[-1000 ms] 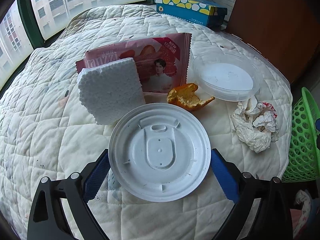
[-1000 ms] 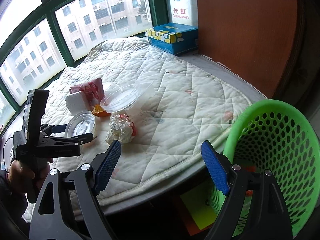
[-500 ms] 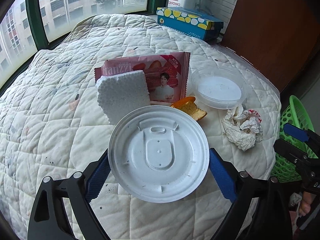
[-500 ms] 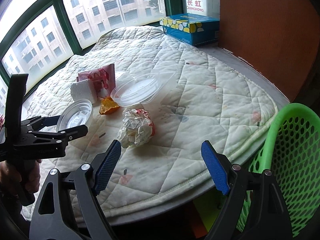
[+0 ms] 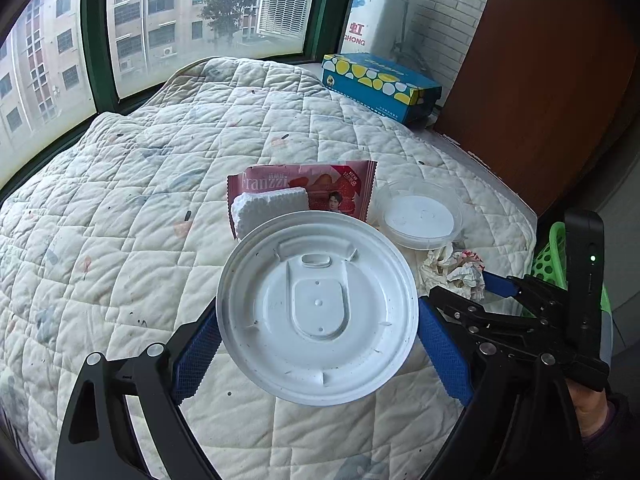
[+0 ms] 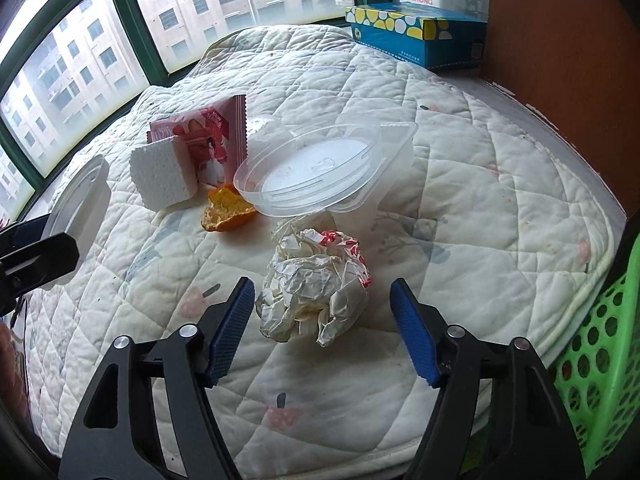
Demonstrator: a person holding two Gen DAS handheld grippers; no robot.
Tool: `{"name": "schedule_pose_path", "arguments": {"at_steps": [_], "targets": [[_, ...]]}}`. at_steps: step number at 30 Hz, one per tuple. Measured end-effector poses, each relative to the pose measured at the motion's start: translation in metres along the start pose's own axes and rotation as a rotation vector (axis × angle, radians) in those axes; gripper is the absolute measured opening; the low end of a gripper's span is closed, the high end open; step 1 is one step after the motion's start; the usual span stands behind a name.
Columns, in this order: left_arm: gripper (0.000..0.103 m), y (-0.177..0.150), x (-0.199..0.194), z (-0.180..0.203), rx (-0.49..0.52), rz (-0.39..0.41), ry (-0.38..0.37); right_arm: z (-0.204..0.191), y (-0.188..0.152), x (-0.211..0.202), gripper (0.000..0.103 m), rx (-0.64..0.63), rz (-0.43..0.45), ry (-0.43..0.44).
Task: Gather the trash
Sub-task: 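Grasp the crumpled white tissue with the right tool, then drop the tissue into the basket with the right tool while the left carries the lid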
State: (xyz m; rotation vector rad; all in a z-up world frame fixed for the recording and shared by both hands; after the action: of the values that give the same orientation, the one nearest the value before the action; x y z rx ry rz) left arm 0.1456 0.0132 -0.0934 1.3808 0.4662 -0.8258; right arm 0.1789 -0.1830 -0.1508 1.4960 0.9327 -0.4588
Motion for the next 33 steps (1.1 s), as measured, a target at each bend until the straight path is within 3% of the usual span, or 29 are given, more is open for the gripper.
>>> {"name": "schedule_pose_path", "arguments": {"at_steps": [4,19,33], "targets": [[0.089,0.003,-0.006,0.001,0.002,0.010,0.005,-0.003,-0.001,-0.007,0.054,-0.007,0.011,-0.002],[0.089,0.014,-0.027,0.041,0.048,0.055,-0.031,0.019,-0.006,-0.086,0.051,0.030,0.121,-0.002],[0.089,0.024,-0.043,0.123,0.170,0.094,-0.133,0.085,-0.029,-0.166,0.051,0.120,0.218,-0.129]]}}
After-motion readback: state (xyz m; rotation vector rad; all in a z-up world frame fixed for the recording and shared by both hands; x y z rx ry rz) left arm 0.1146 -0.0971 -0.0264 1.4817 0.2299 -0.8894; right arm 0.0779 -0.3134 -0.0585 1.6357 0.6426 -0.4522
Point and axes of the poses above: each gripper's, at about its wrist camera, not at the fingertips, and x roughly the way its jaws point, z to its right, y to its top, the point moved 3 cm from there along x, roughly the way its jaws point, and after that the axes turned 6 degrees about z, right-handed, at the moved point
